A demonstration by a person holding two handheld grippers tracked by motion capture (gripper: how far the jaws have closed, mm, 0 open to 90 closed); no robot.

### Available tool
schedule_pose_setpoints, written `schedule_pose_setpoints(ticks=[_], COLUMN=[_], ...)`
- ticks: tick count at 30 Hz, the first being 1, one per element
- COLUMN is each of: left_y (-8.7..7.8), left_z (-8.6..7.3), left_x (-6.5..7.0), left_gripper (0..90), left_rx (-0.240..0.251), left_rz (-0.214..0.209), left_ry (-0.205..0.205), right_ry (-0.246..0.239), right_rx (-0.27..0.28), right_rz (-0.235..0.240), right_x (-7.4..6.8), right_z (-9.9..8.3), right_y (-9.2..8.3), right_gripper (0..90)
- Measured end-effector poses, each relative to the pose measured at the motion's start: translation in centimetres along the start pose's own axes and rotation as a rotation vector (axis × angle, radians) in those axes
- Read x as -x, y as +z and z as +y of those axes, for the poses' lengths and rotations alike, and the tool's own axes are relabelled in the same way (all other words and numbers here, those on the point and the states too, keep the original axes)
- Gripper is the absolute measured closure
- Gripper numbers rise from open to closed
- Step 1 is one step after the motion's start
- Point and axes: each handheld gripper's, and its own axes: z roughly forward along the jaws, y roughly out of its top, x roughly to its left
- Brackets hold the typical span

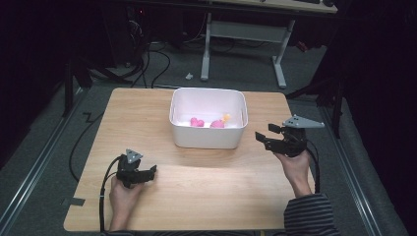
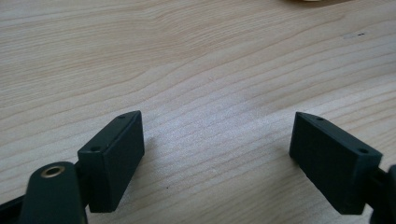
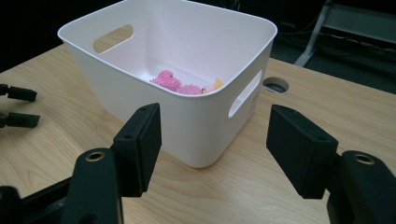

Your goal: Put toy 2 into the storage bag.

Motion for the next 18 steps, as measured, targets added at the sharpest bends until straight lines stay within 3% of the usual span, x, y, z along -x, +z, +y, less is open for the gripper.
schedule_pose_setpoints(ticks=[7, 9, 18], left_y=[0.0, 0.0, 0.0], left_z=[0.0, 0.0, 0.0], left_x=[0.0, 0.0, 0.0], left_gripper=[18.1, 18.1, 18.1], left_rx=[0.000, 0.000, 0.000], left_rz=[0.000, 0.000, 0.000], left_ry=[0.000, 0.000, 0.000], right_ry=[-0.036, -0.017, 0.037], right_rx=[0.034, 0.043, 0.051], right_rz=[-0.024, -0.011, -0.034], right_x=[-1.0, -1.0, -0.3], right_z=[-0.3, -0.8, -3.6], right_y=[-1.4, -1.6, -2.5], right_gripper=[36.3, 36.4, 36.7])
